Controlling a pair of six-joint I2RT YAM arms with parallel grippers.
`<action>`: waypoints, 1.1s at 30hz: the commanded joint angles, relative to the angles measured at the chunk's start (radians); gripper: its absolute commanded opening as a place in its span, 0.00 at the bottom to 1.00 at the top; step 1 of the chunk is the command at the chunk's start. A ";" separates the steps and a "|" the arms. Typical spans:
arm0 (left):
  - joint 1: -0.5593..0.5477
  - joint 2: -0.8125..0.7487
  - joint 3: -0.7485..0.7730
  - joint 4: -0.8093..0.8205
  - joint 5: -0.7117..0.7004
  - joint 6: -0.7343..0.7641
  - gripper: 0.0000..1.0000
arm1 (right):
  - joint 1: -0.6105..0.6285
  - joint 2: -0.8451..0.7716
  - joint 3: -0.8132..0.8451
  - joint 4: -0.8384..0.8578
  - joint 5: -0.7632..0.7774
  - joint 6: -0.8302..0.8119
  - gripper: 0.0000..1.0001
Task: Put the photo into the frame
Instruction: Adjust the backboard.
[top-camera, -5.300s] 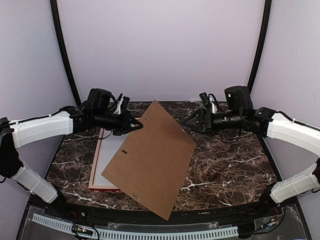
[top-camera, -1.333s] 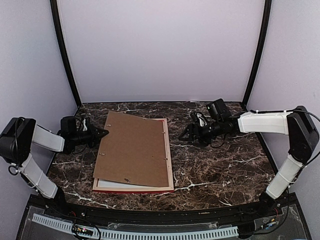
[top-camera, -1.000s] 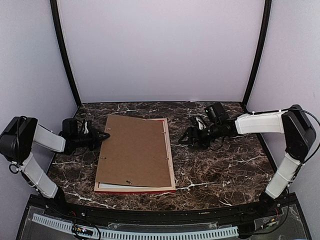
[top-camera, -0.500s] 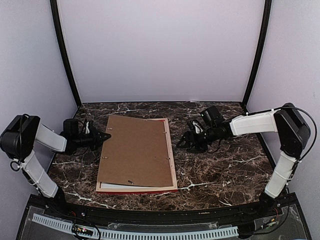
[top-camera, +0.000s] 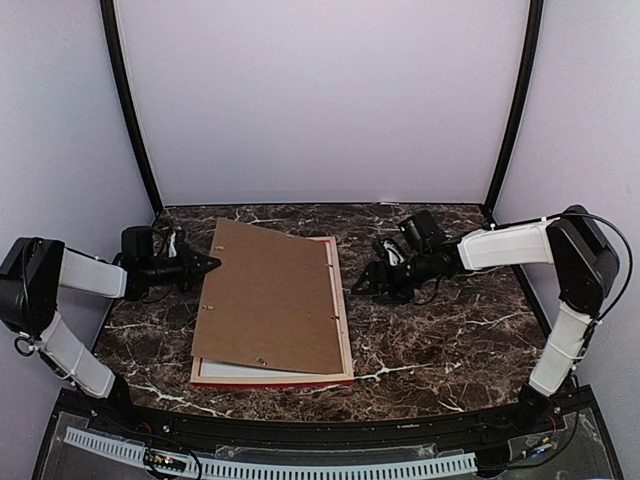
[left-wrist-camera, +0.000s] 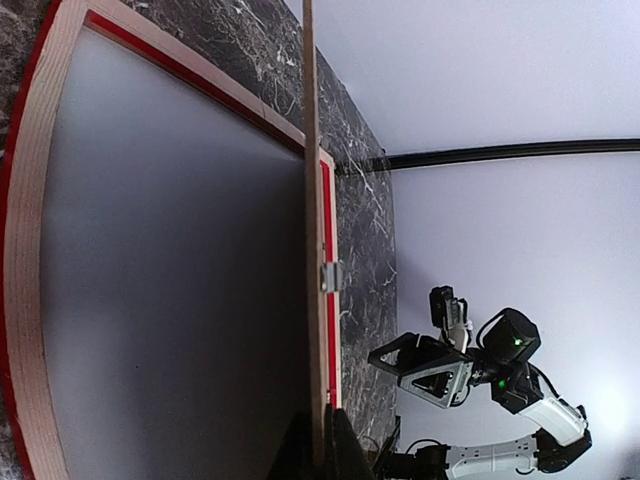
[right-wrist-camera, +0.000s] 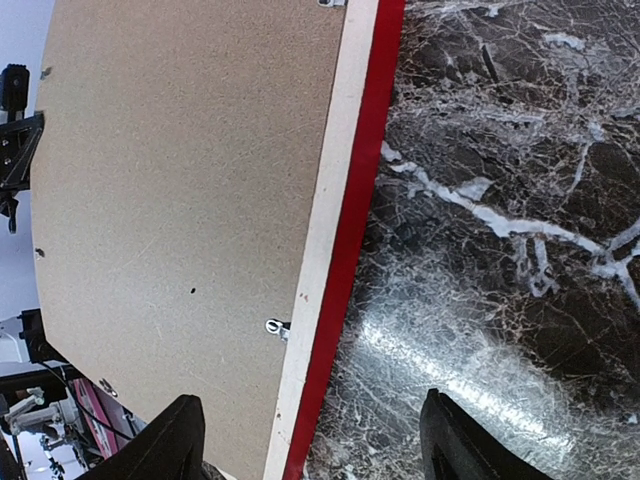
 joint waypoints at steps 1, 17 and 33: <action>-0.006 -0.064 0.019 -0.020 0.047 -0.012 0.00 | 0.007 0.010 0.020 0.007 0.010 -0.013 0.75; -0.006 -0.165 0.048 0.061 0.103 -0.157 0.00 | 0.007 0.003 -0.009 0.021 0.017 -0.012 0.75; -0.009 -0.056 0.006 0.194 0.089 -0.199 0.00 | 0.007 0.000 -0.018 0.016 0.025 -0.017 0.75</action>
